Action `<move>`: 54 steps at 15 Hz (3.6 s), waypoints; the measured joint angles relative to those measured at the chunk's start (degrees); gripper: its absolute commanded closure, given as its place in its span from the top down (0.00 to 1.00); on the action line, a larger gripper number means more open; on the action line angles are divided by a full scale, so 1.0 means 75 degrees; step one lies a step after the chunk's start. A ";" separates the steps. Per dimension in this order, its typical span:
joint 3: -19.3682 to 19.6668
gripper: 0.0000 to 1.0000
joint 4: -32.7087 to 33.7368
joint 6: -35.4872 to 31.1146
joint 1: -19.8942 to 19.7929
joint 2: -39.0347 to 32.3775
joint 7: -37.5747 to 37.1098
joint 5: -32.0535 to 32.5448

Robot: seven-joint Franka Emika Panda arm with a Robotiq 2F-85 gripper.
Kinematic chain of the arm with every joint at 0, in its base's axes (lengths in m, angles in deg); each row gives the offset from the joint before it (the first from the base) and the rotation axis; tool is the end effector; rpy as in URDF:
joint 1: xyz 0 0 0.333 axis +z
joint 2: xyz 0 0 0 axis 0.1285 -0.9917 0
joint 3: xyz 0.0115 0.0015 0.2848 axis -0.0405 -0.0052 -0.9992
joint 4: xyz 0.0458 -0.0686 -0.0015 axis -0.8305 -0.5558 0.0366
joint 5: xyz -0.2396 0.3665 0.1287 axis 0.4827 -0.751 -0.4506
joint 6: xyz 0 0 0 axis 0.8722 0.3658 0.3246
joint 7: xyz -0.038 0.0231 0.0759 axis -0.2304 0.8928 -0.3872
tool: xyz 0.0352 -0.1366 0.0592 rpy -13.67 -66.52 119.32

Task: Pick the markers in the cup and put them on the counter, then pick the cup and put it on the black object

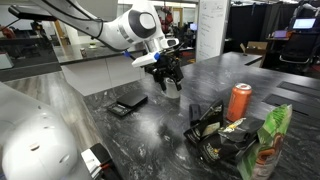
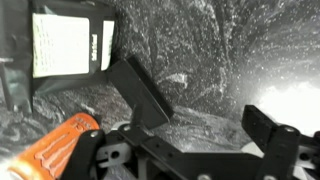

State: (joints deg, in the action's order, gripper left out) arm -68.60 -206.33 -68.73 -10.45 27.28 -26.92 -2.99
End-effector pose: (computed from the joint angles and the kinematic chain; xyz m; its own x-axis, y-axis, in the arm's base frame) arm 0.4937 -0.0168 0.3539 0.9941 0.0117 0.1077 -0.0249 -0.9426 0.3329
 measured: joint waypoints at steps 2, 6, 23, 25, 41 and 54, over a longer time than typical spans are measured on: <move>0.0023 1.00 0.0015 -0.0920 0.0112 -0.0072 0.0217 0.0046; 0.0514 1.00 -0.0007 -0.3052 0.0291 -0.0425 0.1220 -0.0684; 0.1575 1.00 0.0403 -0.4252 0.2140 -0.1528 0.5622 -0.4373; 0.1590 1.00 0.0544 -0.4254 0.2109 -0.1742 0.5654 -0.4373; 0.1333 0.02 0.1264 -0.4499 0.1755 -0.2681 0.6063 -0.4387; 0.0932 0.03 0.1250 -0.5065 0.1411 -0.2286 0.4605 -0.2613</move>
State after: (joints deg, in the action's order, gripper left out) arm -61.61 -196.96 -106.71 0.13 10.14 7.62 -22.59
